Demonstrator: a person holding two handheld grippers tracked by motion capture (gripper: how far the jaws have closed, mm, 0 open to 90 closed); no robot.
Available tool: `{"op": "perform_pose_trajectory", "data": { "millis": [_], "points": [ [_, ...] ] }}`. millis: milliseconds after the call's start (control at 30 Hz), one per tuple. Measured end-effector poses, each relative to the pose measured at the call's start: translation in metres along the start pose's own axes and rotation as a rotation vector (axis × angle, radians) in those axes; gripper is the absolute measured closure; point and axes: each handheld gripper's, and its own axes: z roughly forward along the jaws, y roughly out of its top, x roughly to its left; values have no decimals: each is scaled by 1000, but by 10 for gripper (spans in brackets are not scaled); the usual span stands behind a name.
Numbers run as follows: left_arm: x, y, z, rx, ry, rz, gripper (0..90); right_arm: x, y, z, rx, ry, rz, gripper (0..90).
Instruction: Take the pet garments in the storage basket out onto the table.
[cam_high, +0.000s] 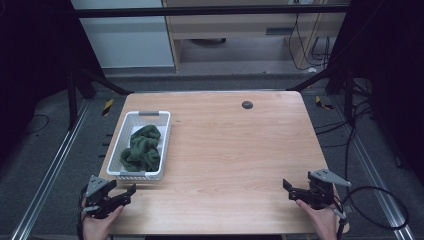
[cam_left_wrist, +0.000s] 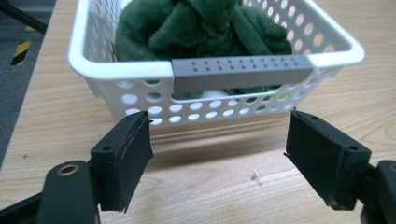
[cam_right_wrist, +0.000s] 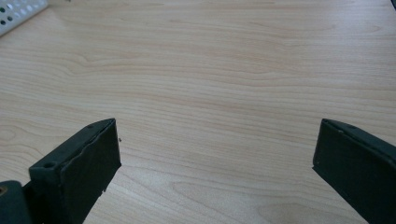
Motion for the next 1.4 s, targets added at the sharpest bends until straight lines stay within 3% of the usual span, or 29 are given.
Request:
{"op": "perform_pose_trajectory", "data": {
  "millis": [133,267,667,1400],
  "points": [
    [0,4,-8,-40,-4,-5,218,5,1,-2,-13,-5,-26,59],
    [0,9,-14,-76,-13,1,221,7,0,-5,-39,13,-19,100],
    [-3,28,-27,-115,-47,10,208,18,1,-3,-40,29,-58,108],
    [-9,70,-36,-162,-83,59,204,18,-1,0,-28,29,-93,102]
  ]
}}
